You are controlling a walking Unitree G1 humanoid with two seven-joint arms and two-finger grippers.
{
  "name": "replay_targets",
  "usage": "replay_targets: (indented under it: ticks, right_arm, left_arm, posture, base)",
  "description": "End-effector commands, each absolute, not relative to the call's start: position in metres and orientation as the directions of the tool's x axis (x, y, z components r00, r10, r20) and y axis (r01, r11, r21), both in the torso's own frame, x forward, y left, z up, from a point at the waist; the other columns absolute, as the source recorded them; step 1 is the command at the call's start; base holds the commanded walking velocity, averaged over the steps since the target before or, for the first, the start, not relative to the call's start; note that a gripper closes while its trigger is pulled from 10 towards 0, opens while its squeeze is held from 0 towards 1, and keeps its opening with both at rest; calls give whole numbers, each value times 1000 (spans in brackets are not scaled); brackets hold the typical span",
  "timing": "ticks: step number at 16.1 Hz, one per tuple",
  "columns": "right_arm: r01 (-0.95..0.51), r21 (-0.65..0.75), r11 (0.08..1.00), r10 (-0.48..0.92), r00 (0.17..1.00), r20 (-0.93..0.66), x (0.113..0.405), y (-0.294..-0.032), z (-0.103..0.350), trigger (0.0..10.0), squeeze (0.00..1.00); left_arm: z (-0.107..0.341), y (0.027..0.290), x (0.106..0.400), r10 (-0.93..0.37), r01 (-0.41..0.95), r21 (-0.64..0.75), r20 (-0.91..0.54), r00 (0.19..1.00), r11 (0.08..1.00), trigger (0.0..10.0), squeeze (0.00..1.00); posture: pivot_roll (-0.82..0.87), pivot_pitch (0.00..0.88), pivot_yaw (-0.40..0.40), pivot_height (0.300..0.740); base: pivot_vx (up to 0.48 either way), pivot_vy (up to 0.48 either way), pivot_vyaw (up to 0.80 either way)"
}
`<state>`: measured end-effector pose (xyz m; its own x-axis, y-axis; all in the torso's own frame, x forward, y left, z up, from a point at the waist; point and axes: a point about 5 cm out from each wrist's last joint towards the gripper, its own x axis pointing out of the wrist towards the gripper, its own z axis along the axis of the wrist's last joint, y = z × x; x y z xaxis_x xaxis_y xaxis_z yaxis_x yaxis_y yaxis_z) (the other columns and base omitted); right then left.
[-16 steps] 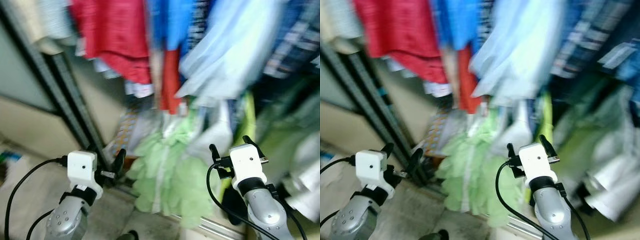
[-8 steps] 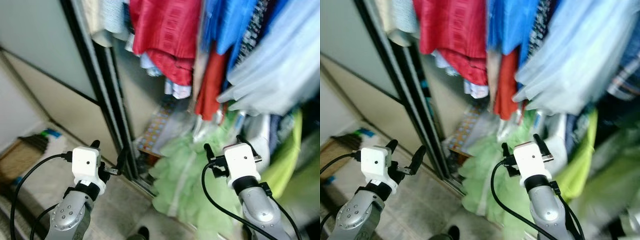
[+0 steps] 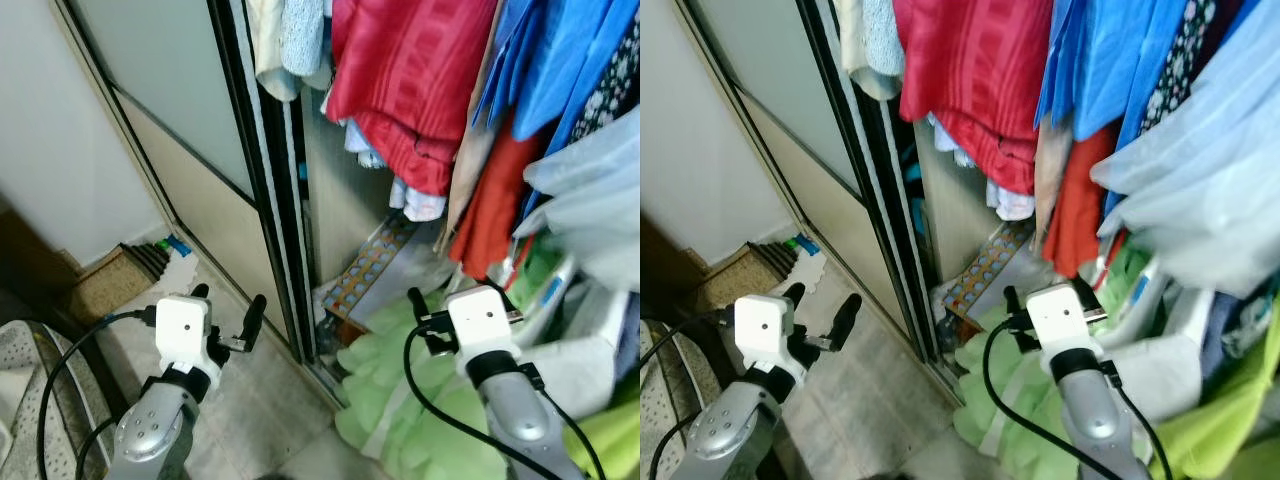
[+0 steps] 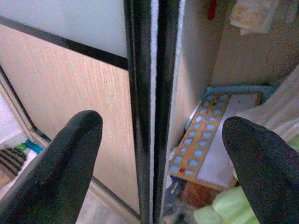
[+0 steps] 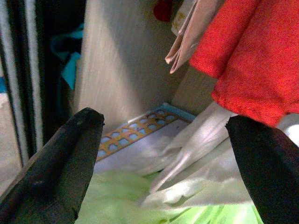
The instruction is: Clean up the room
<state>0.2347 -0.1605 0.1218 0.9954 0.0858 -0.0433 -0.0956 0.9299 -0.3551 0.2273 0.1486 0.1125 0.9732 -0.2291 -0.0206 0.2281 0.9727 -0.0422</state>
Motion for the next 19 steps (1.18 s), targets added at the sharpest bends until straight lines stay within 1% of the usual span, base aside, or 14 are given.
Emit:
replay_targets:
  ticks: [1,2,3,4,6,8,10,12,14,16,19]
  right_arm:
    - [-115,-330,937,104,993,-50,235,-157,120,10000,0]
    - [-127,-328,936,118,992,-47,237,-155,121,10000,0]
    - [-156,-337,929,151,988,-40,243,-152,124,10000,0]
    - [-189,-340,921,189,981,-34,251,-148,126,10000,0]
    - [-204,-341,918,210,977,-18,263,-144,129,10000,0]
    - [-204,-325,923,214,977,-6,270,-139,129,10000,0]
    - [-213,-306,928,229,973,17,277,-129,131,10000,0]
    - [-215,-317,924,241,970,44,285,-124,134,10000,0]
    - [-194,-309,931,224,972,64,289,-126,138,10000,0]
    - [-179,-310,934,205,977,52,287,-130,134,10000,0]
    - [-175,-336,925,200,979,42,282,-133,129,10000,0]
  left_arm:
    - [110,154,226,-203,202,-25,-32,979,979,10000,0]
    - [110,155,226,-176,175,-30,-27,984,984,10000,0]
    - [110,155,225,-144,143,-37,-19,989,989,10000,0]
    - [109,155,222,-110,110,-50,-11,994,993,10000,0]
    - [109,156,220,-67,67,-49,-2,998,997,10000,0]
    - [111,160,221,-38,39,-42,8,999,998,10000,0]
    - [118,165,226,-21,22,-19,38,999,1000,10000,0]
    - [124,169,233,-3,3,7,63,998,1000,10000,0]
    - [128,170,235,-3,2,23,76,997,1000,10000,0]
    - [122,168,233,-13,12,26,57,998,1000,10000,0]
    - [117,165,234,-24,23,29,42,999,999,10000,0]
  posture:
    - [-76,86,7,740]
    - [-71,78,-16,740]
    - [-55,65,-58,740]
    - [-44,57,-77,740]
    - [-20,44,-95,740]
    - [2,36,-97,740]
    - [22,27,-93,740]
    - [31,27,-83,740]
    - [28,31,-67,740]
    - [14,28,-62,740]
    - [4,14,-49,740]
  base:
    - [0,0,0]
    - [0,0,0]
    - [0,0,0]
    - [0,0,0]
    - [0,0,0]
    - [0,0,0]
    - [0,0,0]
    - [0,0,0]
    - [0,0,0]
    - [0,0,0]
    - [0,0,800]
